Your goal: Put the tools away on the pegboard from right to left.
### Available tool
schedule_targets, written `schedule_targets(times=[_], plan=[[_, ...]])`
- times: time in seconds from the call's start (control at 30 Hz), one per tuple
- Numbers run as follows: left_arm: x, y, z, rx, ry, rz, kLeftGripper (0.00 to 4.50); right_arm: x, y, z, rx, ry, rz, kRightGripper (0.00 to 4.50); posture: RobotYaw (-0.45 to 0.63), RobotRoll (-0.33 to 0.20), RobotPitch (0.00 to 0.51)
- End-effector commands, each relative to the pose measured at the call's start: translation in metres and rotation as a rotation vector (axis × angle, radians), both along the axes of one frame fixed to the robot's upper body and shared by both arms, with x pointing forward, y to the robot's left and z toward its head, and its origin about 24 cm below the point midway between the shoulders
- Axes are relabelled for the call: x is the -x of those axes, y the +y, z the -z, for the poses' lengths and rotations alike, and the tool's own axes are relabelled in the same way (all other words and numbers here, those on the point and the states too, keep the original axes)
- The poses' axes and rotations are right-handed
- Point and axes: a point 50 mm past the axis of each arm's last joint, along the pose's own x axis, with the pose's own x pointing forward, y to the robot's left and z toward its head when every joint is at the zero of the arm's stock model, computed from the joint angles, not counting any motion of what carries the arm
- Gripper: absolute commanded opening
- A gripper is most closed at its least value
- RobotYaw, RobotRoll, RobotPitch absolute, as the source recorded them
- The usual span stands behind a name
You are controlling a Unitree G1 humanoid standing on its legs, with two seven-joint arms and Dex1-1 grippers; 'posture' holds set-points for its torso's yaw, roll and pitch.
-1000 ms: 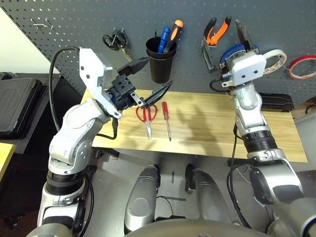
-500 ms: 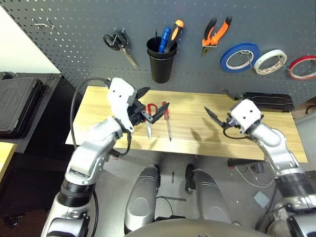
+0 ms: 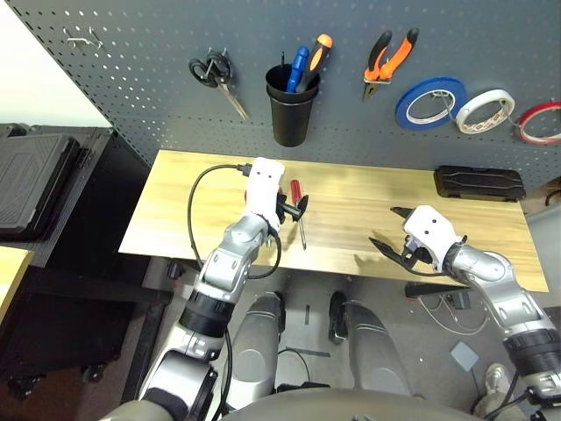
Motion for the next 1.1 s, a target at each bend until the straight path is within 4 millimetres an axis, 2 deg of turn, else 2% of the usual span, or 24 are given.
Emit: schedule_targets(times=[0.03, 0.3, 0.5, 1.0, 1.1], plan=[[-0.008, -0.005, 0.011, -0.029, 0.059, -0.015, 4.50, 0.006, 0.001, 0.005, 0.013, 0.048, 0.009, 4.48, 0.18, 0.000, 0.283], [-0.022, -0.025, 0.022, -0.037, 0.135, 0.012, 4.50, 0.013, 0.004, 0.004, 0.013, 0.066, 0.030, 4.48, 0.13, 0.000, 0.311], [-0.028, -0.028, 0.035, -0.067, 0.183, 0.001, 4.50, 0.017, 0.005, 0.002, 0.013, 0.067, 0.046, 4.48, 0.11, 0.000, 0.317], [-0.030, -0.011, 0.058, -0.145, 0.231, -0.096, 4.50, 0.020, 0.008, -0.014, -0.005, 0.030, 0.055, 4.48, 0.05, 0.000, 0.310], [-0.030, -0.010, 0.059, -0.143, 0.235, -0.109, 3.86, 0.020, 0.009, -0.017, -0.031, 0.007, 0.041, 4.50, 0.04, 0.000, 0.305]])
